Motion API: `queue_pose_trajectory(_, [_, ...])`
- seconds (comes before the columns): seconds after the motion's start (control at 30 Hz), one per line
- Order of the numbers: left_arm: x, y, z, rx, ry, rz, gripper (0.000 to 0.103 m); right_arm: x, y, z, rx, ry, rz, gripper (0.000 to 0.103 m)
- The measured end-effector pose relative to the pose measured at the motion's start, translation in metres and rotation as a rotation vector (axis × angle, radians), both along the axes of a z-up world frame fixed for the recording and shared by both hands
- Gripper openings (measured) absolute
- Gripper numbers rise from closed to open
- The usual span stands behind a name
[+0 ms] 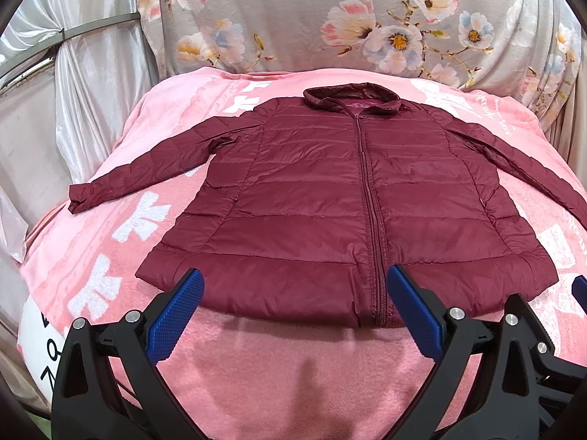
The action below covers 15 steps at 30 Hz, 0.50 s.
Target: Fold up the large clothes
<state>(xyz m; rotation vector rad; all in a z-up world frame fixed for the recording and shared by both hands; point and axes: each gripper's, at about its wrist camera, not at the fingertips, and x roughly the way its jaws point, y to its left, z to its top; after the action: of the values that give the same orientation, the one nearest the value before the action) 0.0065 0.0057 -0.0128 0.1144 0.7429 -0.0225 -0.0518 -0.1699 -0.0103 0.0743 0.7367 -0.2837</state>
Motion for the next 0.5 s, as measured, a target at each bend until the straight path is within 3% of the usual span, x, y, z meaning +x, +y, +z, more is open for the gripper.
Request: queue_pose_trajectory(0.5, [0.0003,0.0003,0.0003,0.0,0.002,-0.001,0.097,0.0002,-0.001,-0.0002,0.001,0.0,-0.001,0.098])
